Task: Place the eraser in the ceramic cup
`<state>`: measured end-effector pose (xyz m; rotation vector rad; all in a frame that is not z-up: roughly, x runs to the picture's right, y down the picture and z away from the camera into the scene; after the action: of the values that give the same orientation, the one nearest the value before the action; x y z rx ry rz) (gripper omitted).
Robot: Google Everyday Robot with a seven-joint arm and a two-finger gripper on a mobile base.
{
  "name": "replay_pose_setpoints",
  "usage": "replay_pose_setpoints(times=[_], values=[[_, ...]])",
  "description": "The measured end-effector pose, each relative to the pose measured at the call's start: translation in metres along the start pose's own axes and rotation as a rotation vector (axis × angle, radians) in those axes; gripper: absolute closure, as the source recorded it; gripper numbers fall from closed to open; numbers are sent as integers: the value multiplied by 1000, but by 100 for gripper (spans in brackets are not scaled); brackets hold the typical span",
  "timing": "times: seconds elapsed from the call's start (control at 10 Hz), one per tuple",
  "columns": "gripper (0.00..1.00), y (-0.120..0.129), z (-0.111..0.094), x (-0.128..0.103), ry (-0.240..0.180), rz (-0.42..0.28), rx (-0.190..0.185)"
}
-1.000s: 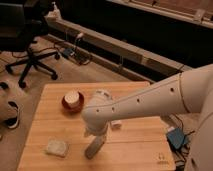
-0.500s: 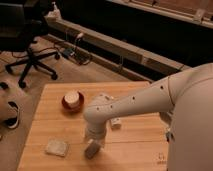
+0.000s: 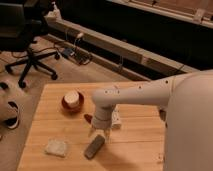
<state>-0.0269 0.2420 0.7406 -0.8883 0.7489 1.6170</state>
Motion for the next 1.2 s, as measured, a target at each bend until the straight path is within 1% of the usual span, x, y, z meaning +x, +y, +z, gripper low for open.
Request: replay_pose_setpoints(times=[0.2,0.4,0.6,0.9,1.2], values=[[35,-3,9,-12,42,3,17],[35,3,21,-20,72,-2,30],[35,8,32,-27,91,2,36],[35,5,48,-33,114,26,44],[35,1,56,-36,126,41,49]])
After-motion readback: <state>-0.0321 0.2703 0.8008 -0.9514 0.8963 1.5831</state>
